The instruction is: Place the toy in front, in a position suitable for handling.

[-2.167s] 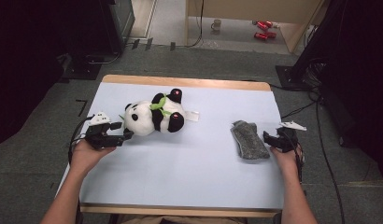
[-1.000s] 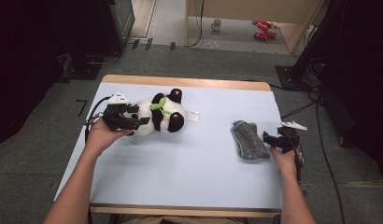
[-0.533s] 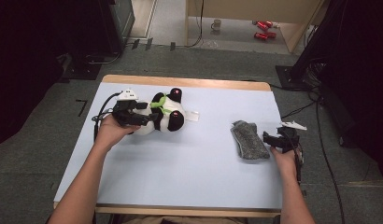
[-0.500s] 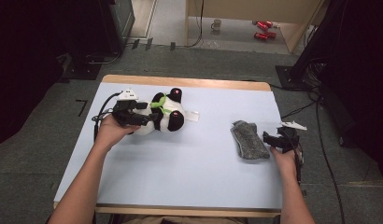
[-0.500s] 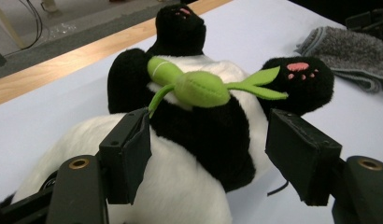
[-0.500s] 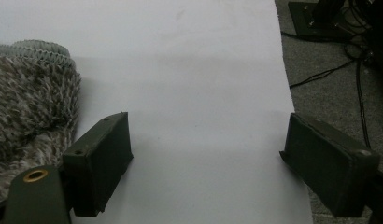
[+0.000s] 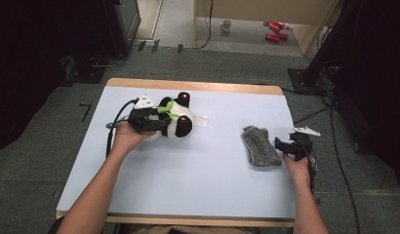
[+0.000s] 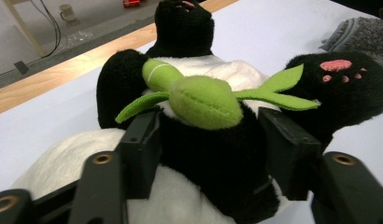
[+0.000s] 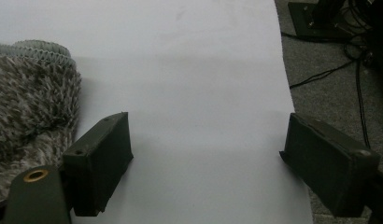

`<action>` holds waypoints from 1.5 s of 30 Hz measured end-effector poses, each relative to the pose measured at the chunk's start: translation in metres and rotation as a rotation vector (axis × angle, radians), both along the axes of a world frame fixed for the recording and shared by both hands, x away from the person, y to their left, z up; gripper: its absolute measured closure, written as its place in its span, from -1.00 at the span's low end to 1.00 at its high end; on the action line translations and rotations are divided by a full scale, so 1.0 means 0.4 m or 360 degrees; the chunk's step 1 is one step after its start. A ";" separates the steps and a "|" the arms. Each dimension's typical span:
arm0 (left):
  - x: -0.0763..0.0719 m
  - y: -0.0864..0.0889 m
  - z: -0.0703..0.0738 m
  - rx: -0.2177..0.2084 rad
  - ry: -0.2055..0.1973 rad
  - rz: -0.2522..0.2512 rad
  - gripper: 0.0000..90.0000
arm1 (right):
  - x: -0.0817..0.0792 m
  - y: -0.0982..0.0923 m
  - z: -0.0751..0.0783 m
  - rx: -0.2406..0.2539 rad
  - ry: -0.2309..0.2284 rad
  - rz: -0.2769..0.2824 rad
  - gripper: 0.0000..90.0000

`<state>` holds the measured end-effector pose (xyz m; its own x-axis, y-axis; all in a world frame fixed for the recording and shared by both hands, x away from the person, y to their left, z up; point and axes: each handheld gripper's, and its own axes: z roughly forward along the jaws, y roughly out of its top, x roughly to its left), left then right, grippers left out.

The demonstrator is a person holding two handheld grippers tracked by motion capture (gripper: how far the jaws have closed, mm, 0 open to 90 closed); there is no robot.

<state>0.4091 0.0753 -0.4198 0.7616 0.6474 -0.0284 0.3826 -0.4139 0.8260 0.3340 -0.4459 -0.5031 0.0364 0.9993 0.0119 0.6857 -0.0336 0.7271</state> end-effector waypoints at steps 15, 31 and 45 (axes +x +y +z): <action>-0.030 0.006 0.046 -0.0108 0.0161 -0.0001 0.76 | -0.001 -0.001 0.000 0.0014 -0.0002 0.0001 -0.67; -0.135 -0.144 0.027 -0.0172 0.0236 -0.0042 0.74 | -0.009 -0.002 0.004 0.0018 0.0022 0.0044 -0.69; -0.146 -0.132 0.020 -0.0229 0.0289 -0.0133 0.42 | -0.023 0.023 0.077 0.0063 -0.0079 0.0117 -0.41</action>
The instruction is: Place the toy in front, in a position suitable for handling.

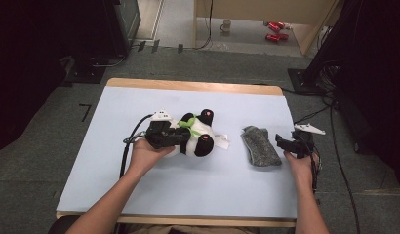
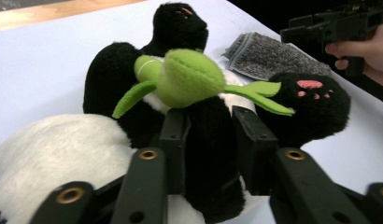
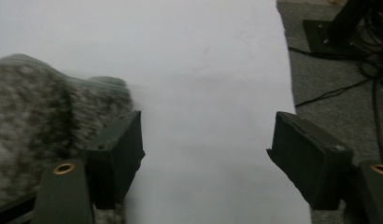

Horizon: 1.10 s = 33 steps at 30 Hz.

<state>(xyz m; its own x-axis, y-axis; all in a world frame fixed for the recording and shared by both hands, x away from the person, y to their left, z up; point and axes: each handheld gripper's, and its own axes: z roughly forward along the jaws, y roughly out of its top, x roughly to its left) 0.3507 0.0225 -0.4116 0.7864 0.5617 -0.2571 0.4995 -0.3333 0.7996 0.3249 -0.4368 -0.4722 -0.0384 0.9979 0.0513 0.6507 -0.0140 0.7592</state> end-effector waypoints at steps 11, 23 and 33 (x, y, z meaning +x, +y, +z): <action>-0.023 0.051 0.039 -0.0099 -0.0159 -0.0056 -0.09 | -0.021 0.054 0.045 0.0001 -0.0073 0.0129 -0.38; -0.011 0.152 0.062 -0.0021 -0.0228 -0.0015 -0.19 | -0.040 0.088 0.065 0.0038 -0.0050 0.0220 -0.28; 0.003 0.230 0.044 0.0046 -0.0238 -0.0009 -0.21 | -0.051 0.128 0.064 0.0078 -0.0016 0.0317 -0.23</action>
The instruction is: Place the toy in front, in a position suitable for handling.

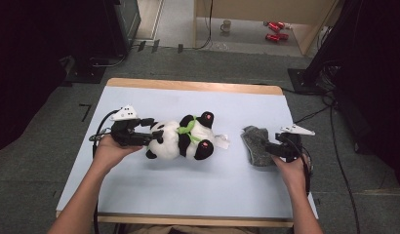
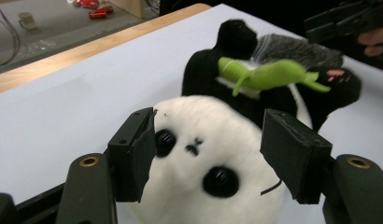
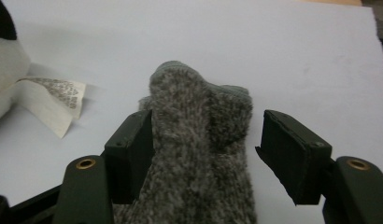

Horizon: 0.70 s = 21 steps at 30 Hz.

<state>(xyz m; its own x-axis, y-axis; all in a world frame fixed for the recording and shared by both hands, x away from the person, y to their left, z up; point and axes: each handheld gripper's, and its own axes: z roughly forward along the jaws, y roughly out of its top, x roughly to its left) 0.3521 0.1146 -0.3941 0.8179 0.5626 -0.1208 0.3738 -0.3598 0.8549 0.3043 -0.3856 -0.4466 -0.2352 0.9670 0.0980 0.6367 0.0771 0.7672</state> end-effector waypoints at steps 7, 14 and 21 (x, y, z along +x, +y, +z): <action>0.011 0.047 -0.025 -0.0007 0.0010 0.0014 -0.25 | -0.008 0.030 0.000 -0.0025 0.0022 0.0043 -0.20; 0.020 0.081 -0.061 0.0006 0.0038 0.0020 -0.26 | -0.003 0.036 -0.018 -0.0060 0.0071 0.0082 -0.18; 0.037 0.108 -0.103 -0.0017 0.0077 -0.0007 -0.27 | 0.010 0.029 -0.040 -0.0047 0.0135 0.0095 -0.16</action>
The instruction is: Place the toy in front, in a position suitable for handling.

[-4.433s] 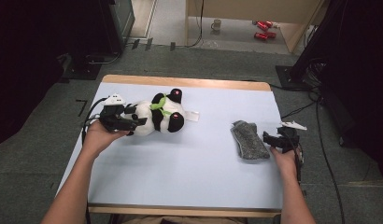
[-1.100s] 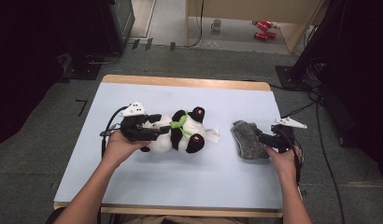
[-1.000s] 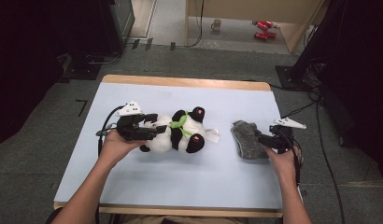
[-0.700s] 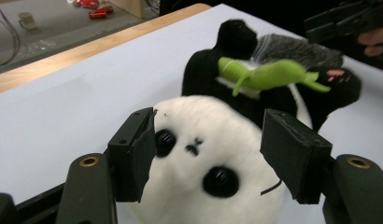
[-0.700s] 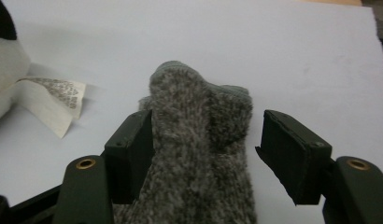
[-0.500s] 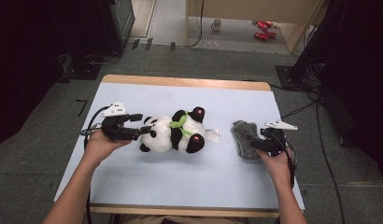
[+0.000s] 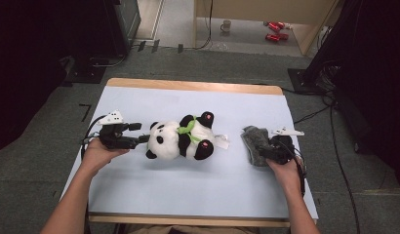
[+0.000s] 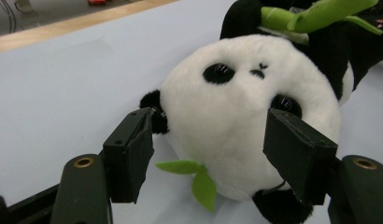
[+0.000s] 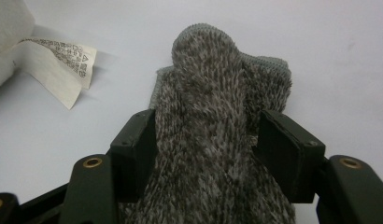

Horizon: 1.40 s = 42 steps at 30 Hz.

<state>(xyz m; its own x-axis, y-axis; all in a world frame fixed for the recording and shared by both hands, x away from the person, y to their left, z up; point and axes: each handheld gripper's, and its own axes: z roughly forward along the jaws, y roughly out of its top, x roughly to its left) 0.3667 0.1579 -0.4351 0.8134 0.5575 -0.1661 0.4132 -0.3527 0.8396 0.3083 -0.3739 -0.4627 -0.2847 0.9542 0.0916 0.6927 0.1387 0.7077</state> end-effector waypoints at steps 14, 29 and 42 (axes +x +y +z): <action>0.007 -0.011 -0.030 0.0026 0.0019 -0.0113 -0.27 | 0.030 0.002 -0.038 -0.0053 0.0104 0.0013 -0.03; 0.014 -0.053 -0.076 -0.0016 0.0099 -0.0244 -0.31 | 0.039 0.004 -0.047 -0.0088 0.0145 0.0007 0.28; -0.007 -0.055 -0.088 -0.0074 0.0067 -0.0231 0.05 | 0.043 0.010 -0.044 -0.0091 0.0178 -0.0002 0.57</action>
